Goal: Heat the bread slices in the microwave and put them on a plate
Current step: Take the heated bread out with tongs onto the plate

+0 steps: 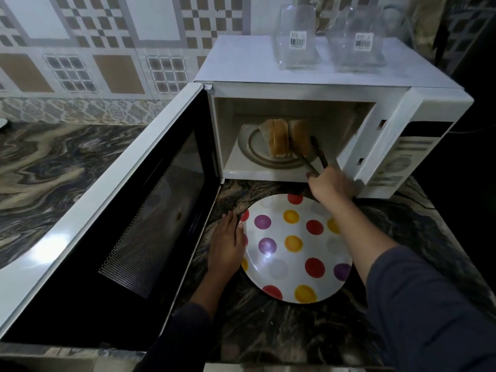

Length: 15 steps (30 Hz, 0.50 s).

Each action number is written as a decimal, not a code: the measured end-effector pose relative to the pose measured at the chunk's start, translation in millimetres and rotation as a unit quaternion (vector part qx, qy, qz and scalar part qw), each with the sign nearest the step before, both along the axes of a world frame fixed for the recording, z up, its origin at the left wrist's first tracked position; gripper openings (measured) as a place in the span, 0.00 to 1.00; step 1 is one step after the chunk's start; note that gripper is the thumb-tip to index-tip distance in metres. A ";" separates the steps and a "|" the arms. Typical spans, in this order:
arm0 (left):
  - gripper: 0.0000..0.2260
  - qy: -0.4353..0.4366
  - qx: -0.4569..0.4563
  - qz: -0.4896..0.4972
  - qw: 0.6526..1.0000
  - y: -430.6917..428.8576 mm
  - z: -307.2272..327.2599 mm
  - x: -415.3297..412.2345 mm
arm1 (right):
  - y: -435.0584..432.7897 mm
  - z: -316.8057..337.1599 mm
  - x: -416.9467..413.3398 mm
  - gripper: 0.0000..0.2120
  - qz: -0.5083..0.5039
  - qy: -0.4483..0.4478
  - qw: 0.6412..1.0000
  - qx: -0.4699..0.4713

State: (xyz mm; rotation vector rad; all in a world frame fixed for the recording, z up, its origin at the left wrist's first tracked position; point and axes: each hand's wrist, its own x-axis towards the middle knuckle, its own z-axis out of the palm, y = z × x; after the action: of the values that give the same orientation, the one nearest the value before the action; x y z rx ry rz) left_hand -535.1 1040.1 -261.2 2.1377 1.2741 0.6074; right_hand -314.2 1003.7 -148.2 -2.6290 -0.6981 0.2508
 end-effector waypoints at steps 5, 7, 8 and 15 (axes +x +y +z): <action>0.22 -0.002 -0.003 0.002 1.000 0.1 -3.0 -0.7 | -12.2 -5.7 -4.5 0.20 0.006 -0.009 1.000 0.007; 0.23 -0.010 -0.005 0.008 1.000 -0.2 -4.2 -0.4 | -18.2 -8.7 -8.5 0.20 0.001 -0.011 1.000 0.018; 0.23 -0.015 -0.010 0.013 1.000 -0.7 -4.4 -0.4 | -20.2 -9.6 -9.9 0.21 -0.003 -0.013 1.000 0.019; 0.26 -0.020 -0.011 0.015 1.000 -1.7 -3.0 0.3 | -14.9 -9.7 -1.4 0.20 -0.003 -0.032 0.999 0.004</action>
State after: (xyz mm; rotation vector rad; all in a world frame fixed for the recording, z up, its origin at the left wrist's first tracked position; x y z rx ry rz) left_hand -534.8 1038.3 -264.2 2.0829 1.2867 0.6424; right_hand -315.6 988.8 -157.9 -2.6408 -0.7114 0.1619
